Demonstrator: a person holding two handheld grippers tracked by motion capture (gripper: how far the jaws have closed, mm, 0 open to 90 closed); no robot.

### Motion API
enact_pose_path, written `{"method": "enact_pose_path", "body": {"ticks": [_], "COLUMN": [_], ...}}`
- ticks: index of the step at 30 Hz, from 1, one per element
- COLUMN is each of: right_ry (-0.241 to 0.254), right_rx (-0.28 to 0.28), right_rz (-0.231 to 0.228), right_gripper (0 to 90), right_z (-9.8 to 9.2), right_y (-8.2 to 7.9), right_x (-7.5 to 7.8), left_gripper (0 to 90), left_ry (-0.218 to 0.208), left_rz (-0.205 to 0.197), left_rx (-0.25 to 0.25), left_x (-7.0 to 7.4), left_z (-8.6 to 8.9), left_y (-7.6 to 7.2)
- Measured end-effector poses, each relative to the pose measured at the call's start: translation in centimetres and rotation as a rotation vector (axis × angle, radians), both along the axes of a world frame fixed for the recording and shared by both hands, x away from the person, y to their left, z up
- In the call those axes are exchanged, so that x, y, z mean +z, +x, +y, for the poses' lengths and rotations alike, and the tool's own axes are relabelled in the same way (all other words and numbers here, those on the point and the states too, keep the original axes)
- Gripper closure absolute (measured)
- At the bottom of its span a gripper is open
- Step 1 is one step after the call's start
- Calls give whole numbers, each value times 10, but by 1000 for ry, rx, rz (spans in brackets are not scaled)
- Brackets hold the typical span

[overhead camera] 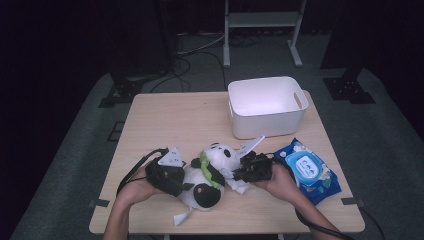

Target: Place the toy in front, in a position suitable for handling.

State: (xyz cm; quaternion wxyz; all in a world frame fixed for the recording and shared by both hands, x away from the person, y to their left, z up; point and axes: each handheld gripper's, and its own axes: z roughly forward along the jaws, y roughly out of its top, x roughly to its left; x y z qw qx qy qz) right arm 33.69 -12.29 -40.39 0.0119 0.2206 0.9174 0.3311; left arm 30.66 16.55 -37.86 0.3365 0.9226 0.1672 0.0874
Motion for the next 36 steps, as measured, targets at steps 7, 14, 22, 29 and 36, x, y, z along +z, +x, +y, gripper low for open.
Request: {"method": "enact_pose_path", "body": {"ticks": [7, 14, 22, 29, 36], "right_ry": [-4, -3, 35, 84, 114], "right_rx": [-50, -74, -12, 63, 109], "right_rz": [-17, -18, -28, -69, -75], "right_gripper": [834, 833, 831, 831, 832], "right_z": [-1, -2, 2, 23, 48], "right_y": [14, 21, 6, -9, -12], "right_x": [-1, -2, 16, 44, 64], "left_gripper": [239, 239, 241, 242, 241], "left_ry": [25, 34, 6, -16, -19], "left_rz": [38, 50, 10, 3, 1], "left_rx": [-71, -121, -70, -35, -34], "left_x": [-5, -5, 0, 0, 2], "left_z": [-14, -24, -19, -13, -10], "left_y": [-4, -10, -6, -2, -2]}}
